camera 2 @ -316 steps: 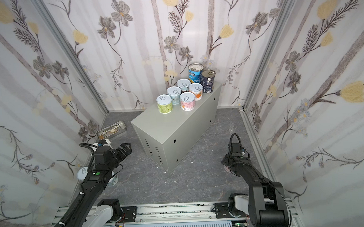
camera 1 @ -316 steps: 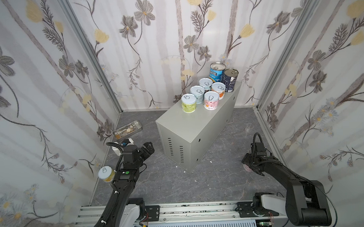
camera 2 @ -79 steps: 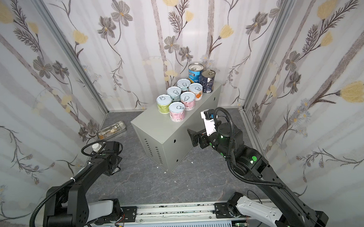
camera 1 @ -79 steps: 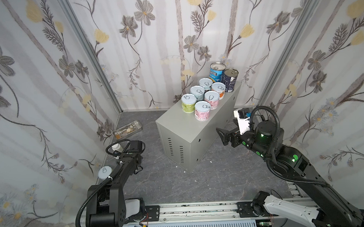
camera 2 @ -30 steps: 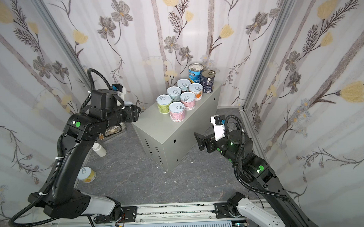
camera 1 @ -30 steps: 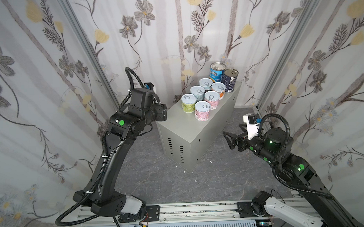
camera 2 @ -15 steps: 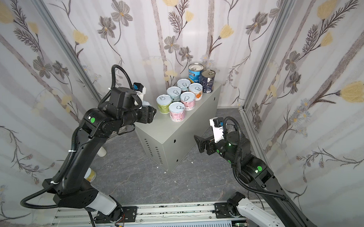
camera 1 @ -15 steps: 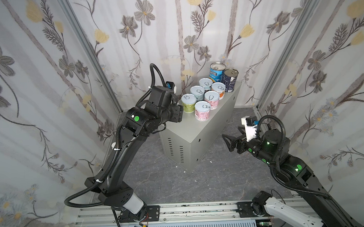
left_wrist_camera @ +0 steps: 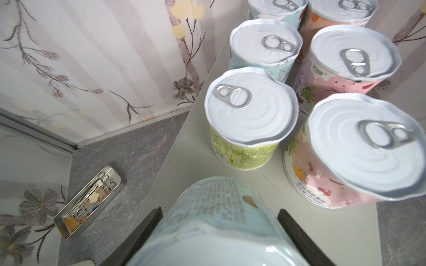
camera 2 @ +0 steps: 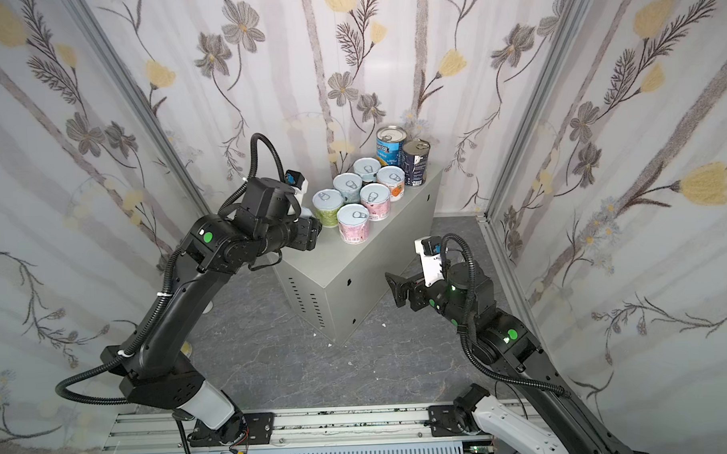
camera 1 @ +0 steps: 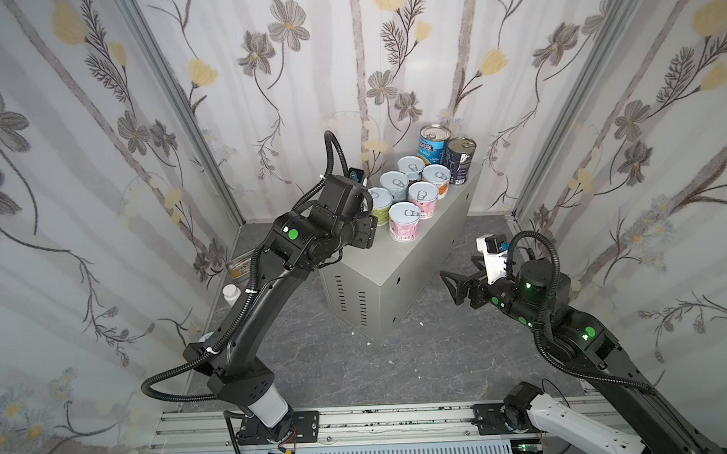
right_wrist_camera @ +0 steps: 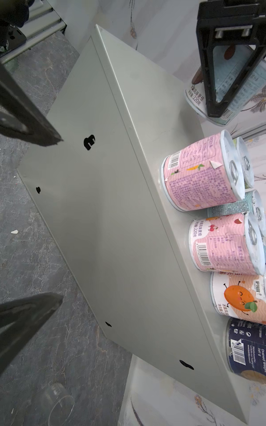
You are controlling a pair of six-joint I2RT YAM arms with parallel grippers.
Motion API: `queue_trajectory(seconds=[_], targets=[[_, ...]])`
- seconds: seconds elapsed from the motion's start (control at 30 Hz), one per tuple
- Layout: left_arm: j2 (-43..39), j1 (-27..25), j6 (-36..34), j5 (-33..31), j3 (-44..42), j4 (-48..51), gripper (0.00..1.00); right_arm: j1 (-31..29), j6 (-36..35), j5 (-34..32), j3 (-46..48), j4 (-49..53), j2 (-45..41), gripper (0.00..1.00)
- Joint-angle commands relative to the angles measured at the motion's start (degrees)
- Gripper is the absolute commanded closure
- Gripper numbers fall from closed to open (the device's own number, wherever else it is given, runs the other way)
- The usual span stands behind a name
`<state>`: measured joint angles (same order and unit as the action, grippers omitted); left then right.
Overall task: Place and organize the canned foods onto the counter
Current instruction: 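Carry the light-blue can with the left gripper over the cabinet top, then lower the light-blue can onto the cabinet top nearest the robot and release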
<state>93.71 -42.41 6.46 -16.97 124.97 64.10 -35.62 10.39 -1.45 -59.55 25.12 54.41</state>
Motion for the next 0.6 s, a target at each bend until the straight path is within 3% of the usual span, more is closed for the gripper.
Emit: queue_trajectory(seconds=[0.0, 0.2, 0.57], targets=[[0.27, 0.23, 0.55, -2.88, -0.34, -1.26, 0.39, 0.0, 0.16, 0.4, 0.38, -2.19, -0.01, 0.0], [0.51, 0.31, 0.92, -1.46, -0.77, -1.08, 0.39, 0.03, 0.15, 0.35, 0.74, -1.92, -0.27, 0.0], [1.56, 1.07, 0.92, -0.43, -1.46, -1.25, 0.29, 0.09, -0.1, 1.01, 0.27, -2.54, 0.83, 0.0]])
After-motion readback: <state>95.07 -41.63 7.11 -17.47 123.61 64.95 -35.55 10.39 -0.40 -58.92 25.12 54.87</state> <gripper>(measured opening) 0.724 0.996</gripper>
